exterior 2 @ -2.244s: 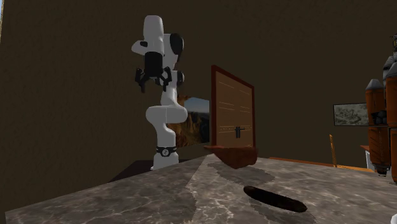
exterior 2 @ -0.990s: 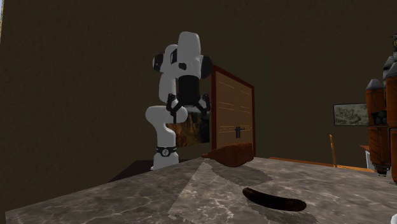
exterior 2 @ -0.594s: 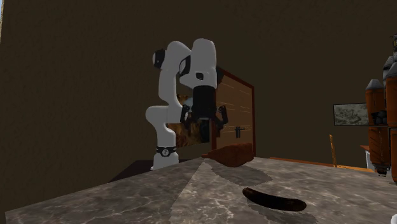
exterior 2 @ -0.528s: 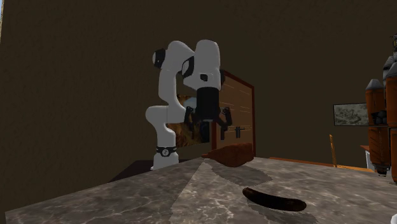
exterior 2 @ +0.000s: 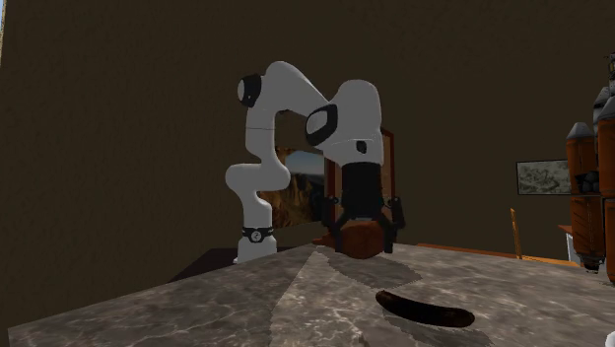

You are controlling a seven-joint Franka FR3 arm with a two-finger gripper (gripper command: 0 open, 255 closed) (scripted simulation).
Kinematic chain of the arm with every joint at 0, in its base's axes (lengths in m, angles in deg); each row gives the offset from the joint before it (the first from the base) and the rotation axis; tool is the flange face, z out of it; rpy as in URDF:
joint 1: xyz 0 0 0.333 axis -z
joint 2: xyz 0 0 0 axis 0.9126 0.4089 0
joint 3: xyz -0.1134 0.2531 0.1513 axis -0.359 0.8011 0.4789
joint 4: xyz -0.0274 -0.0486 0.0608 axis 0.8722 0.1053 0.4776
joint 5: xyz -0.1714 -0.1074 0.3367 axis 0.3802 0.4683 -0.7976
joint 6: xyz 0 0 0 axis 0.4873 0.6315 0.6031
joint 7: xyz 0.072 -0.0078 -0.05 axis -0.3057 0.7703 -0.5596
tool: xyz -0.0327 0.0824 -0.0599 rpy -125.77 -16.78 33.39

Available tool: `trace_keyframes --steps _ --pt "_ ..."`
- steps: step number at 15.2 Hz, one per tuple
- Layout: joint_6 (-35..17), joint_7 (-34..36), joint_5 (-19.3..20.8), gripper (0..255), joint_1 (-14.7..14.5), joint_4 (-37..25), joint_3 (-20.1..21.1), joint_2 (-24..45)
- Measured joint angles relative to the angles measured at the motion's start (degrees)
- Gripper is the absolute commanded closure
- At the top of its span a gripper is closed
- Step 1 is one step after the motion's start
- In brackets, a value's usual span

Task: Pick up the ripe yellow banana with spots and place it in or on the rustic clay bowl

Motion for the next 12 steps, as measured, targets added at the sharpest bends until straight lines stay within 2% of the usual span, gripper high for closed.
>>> trace_keyframes --steps 4,12 --pt "-0.59 3.42 3.87 0 -2.63 -6.04 -0.83 7.01" --pt "-3.89 5.18 6.47 0 -3.70 -7.92 -2.35 12.41"
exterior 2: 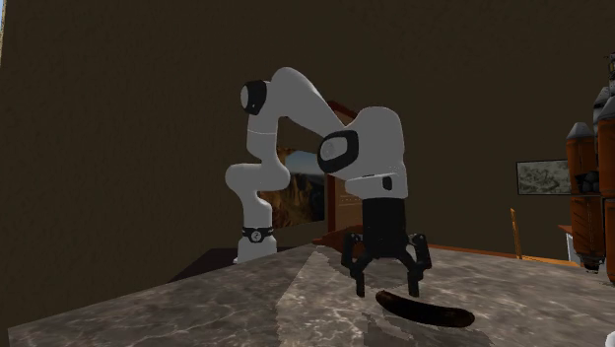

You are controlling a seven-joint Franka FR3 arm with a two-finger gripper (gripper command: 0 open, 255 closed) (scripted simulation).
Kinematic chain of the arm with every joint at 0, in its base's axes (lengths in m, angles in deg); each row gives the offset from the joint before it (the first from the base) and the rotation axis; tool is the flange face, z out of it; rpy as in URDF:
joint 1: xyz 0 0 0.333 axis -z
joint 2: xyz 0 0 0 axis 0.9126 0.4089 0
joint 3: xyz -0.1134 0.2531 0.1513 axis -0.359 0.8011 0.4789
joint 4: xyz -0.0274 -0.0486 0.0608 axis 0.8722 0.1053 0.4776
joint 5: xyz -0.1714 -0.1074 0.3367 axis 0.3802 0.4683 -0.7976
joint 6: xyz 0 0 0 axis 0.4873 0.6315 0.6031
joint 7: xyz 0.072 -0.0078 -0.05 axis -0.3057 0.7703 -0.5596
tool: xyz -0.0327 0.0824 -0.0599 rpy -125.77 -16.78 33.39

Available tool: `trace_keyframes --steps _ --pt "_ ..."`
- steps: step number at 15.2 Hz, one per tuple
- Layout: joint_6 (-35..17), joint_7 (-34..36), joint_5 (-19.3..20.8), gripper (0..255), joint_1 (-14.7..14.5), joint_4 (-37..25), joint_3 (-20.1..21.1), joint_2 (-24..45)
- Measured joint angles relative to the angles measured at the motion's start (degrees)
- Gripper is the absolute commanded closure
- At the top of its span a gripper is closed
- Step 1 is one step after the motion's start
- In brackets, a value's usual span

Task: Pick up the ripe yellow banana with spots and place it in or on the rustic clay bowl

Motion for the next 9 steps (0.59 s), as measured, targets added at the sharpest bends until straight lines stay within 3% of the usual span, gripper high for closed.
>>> trace_keyframes --steps 5,6,9 --pt "-0.25 0.10 0.13 0 -0.04 0.05 -0.08 0.18" --pt "-0.25 0.10 0.13 255 -0.04 0.05 -0.08 0.18" --pt "-0.29 0.05 0.07 255 -0.08 -0.07 0.05 0.03"
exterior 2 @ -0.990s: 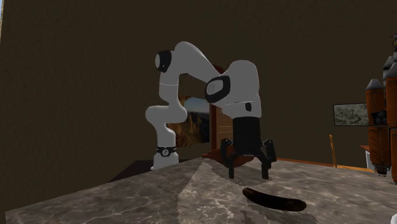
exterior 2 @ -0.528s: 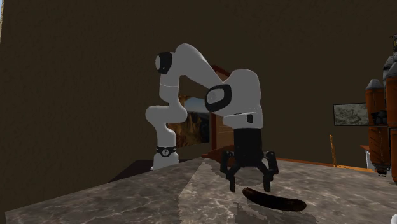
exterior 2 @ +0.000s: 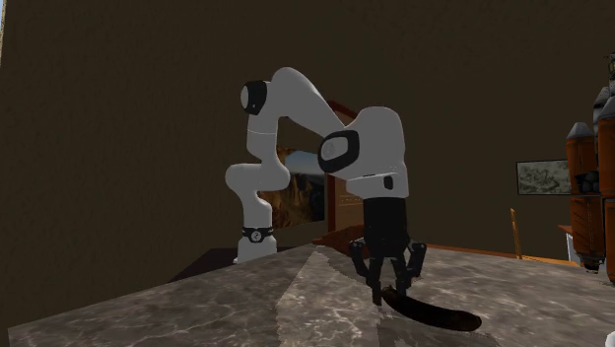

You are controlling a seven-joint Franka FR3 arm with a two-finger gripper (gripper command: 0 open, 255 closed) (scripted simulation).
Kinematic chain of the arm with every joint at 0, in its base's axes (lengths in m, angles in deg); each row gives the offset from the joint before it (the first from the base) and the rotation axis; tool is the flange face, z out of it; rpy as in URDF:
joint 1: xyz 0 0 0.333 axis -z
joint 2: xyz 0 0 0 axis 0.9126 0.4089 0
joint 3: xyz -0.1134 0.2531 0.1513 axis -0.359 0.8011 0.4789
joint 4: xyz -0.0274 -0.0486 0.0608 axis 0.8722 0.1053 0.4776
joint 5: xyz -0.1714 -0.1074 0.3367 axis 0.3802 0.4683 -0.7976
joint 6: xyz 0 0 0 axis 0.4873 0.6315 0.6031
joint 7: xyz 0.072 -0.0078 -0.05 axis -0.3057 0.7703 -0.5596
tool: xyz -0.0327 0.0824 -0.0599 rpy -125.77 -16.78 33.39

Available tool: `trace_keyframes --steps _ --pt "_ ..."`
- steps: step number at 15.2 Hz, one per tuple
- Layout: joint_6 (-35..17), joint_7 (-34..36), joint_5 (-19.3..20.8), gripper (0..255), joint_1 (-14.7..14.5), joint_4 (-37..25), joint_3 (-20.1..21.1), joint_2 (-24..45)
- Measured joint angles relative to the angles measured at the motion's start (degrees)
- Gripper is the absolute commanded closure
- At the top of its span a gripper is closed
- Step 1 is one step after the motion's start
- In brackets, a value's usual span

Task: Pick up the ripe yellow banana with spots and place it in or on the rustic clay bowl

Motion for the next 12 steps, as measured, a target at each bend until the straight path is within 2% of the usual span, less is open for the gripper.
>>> trace_keyframes --steps 7,12 --pt "0.02 0.03 0.02 255 0.02 0.01 -0.05 -0.02" --pt "2.15 -1.09 -1.20 255 0.64 0.07 0.63 -2.04"
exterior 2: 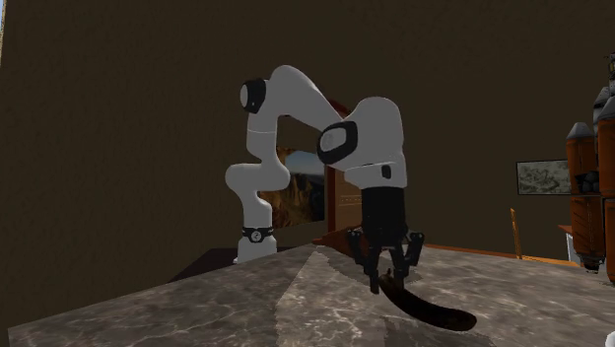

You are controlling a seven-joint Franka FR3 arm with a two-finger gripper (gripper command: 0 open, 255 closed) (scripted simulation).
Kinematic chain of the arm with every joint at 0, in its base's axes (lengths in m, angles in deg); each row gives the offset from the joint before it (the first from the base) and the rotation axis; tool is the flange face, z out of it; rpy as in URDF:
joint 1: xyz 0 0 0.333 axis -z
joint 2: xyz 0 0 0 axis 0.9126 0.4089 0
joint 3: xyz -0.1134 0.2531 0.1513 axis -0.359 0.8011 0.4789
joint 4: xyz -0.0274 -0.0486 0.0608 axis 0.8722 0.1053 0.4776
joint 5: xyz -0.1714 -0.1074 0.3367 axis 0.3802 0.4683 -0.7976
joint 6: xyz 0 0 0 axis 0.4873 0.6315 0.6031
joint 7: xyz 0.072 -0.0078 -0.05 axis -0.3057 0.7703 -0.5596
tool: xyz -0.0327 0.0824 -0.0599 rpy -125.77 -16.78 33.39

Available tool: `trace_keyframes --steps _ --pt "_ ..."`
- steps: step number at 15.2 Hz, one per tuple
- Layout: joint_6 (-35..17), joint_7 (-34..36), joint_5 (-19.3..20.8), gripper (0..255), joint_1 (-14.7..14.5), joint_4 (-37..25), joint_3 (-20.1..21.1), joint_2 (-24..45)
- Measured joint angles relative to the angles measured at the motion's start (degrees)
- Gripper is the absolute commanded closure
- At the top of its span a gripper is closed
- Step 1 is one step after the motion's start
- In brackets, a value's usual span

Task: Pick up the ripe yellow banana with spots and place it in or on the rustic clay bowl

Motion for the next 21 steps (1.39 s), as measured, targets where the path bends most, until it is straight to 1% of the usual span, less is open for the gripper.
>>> trace_keyframes --steps 15,21 --pt "8.64 -3.66 -4.32 255 1.31 -2.16 2.10 -6.96" --pt "12.77 -5.08 -5.84 255 1.62 -4.33 2.63 -9.12"
